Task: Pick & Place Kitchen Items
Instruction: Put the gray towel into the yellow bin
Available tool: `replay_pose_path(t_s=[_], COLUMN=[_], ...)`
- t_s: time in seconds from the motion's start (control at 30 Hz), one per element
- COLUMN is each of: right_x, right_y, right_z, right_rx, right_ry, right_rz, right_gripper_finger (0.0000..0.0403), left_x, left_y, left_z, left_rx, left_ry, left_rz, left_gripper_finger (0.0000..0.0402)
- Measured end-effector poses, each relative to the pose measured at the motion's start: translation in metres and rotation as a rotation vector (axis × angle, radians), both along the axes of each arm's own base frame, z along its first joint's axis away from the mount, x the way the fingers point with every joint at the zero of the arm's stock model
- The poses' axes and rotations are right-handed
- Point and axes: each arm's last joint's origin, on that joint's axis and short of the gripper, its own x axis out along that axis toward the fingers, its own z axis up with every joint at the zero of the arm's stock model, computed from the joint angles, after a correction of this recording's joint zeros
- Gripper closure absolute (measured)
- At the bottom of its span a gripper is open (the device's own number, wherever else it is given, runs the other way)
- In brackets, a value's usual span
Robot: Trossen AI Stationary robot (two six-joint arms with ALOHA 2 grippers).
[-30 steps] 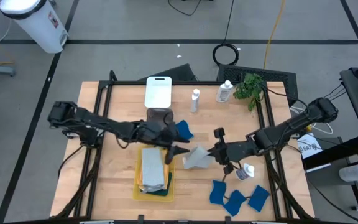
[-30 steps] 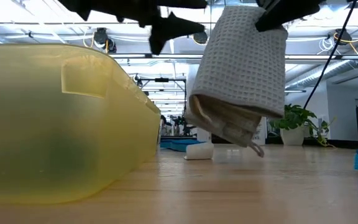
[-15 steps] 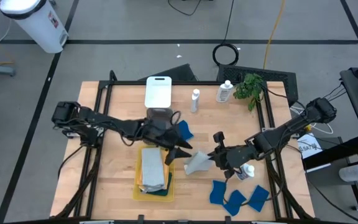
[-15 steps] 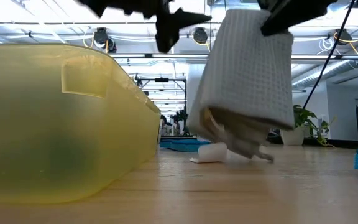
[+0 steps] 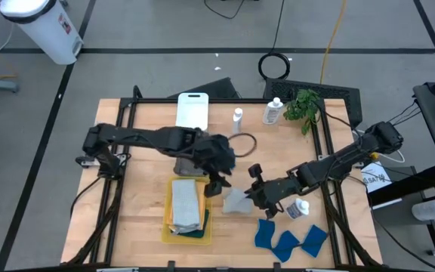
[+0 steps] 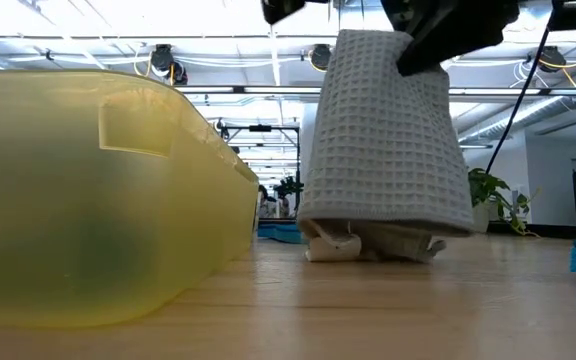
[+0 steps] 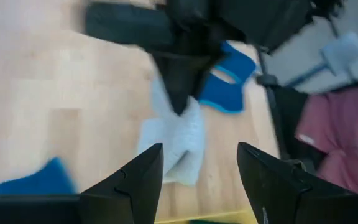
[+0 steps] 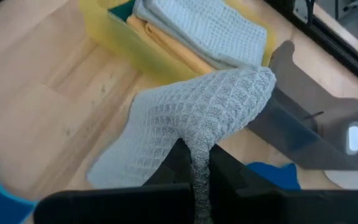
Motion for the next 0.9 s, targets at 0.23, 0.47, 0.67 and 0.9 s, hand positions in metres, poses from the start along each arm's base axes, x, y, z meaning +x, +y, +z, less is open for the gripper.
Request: replay_pose_path(t_s=[0.23, 0.47, 0.67, 0.9], right_x=[0.0, 0.001, 0.0, 0.0], right_y=[0.003, 0.003, 0.003, 0.003], right_z=[0.002, 0.002, 0.001, 0.001], right_rx=[0.018, 0.022, 0.02, 0.017], right_ry=[-0.017, -0.022, -0.012, -0.007], right_rz=[0.013, 0.014, 0.015, 0.015], right_gripper_finger=[0.0402, 0.0402, 0.0402, 0.0402], left_x=[0.024, 0.037, 0.042, 0.041], left_y=[-0.003, 0.003, 0.011, 0.003], left_z=[-0.028, -0.044, -0.054, -0.051], left_rx=[0.005, 0.018, -0.033, -0.066], left_ry=[0.005, 0.009, 0.044, 0.024], left_rz=[-0.08, -0.069, -0.061, -0.124], left_gripper_finger=[0.0192, 0.0192, 0.0192, 0.0192])
